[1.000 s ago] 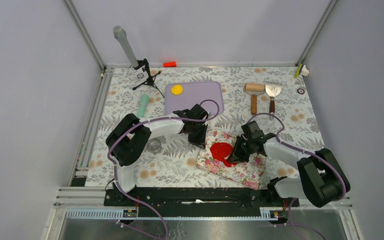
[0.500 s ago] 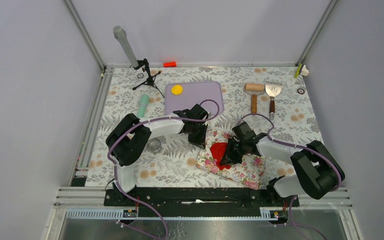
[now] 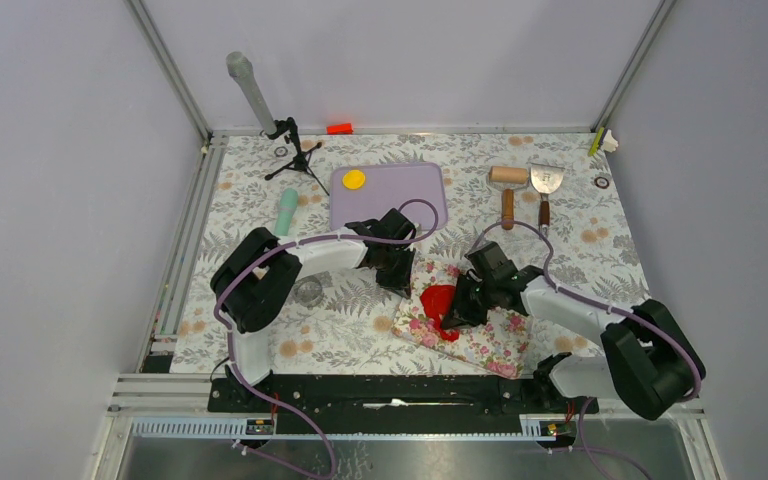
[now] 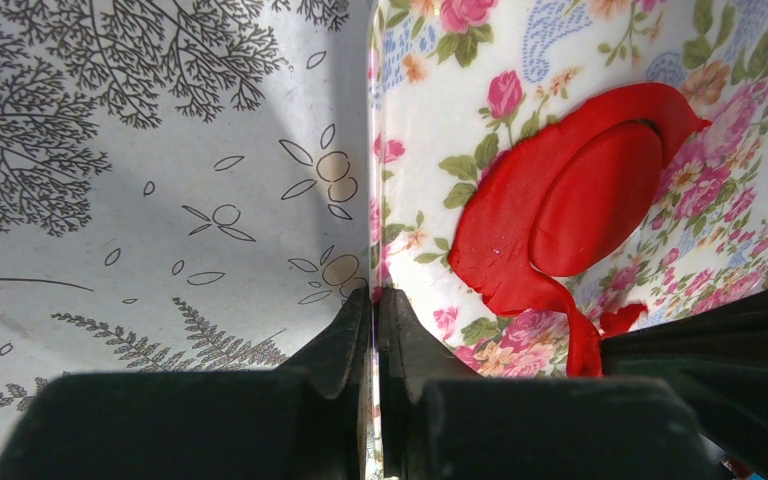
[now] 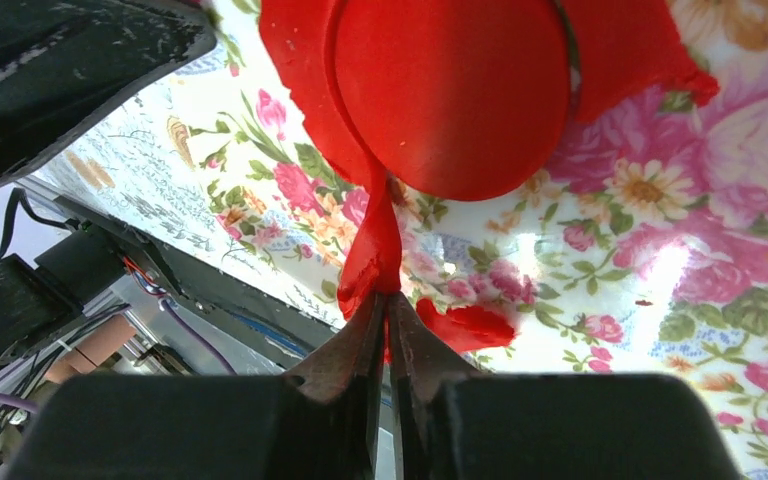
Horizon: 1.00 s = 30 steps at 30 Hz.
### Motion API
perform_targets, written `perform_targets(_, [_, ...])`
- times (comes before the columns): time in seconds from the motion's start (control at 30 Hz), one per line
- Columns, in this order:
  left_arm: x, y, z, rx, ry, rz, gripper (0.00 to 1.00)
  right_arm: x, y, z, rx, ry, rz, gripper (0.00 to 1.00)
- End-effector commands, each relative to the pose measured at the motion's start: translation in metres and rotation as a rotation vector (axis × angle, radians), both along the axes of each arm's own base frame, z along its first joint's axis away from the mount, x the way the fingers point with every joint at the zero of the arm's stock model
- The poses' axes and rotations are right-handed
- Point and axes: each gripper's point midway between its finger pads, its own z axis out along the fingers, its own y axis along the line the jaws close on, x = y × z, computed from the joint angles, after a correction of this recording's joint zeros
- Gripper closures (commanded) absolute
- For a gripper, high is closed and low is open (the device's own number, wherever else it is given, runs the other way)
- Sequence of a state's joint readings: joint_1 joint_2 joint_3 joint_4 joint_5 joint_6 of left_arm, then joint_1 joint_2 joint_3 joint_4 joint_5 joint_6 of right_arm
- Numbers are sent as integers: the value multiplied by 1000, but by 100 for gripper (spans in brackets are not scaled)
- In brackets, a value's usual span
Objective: Roll out the dumpling wrappers from the dough
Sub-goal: Remove the dumpling wrapper from the work surface.
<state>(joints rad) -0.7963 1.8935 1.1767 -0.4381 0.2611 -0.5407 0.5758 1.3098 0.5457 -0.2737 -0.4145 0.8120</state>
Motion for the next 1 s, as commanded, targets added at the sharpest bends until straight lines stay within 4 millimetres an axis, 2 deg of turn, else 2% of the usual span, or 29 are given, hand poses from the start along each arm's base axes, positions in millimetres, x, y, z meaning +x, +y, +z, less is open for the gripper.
perform_targets(0.0, [-27, 55, -59, 257, 86, -9, 100, 2, -4, 10, -22, -59, 23, 87])
perform_targets(0.13, [-28, 55, -60, 254, 88, -11, 100, 6, -3, 14, -15, -80, 11, 79])
perform_targets(0.33, [-29, 56, -59, 256, 85, -9, 100, 3, -9, 1, -67, -40, 22, 80])
perform_targets(0.43, [-28, 55, -59, 255, 85, -9, 100, 14, -13, -2, -103, -69, -39, 85])
perform_targets(0.53, [-27, 56, -58, 258, 79, -9, 100, 20, -20, -10, -167, -56, -100, 98])
perform_targets(0.63, [-28, 58, -58, 266, 77, -9, 100, 19, -23, -20, -187, -37, -108, 100])
perform_targets(0.73, [-29, 59, -59, 269, 80, -9, 100, 16, -17, -24, -164, -15, -91, 100])
perform_targets(0.97, [-28, 61, -60, 275, 75, -8, 100, 21, 6, -18, -87, -24, -49, 100])
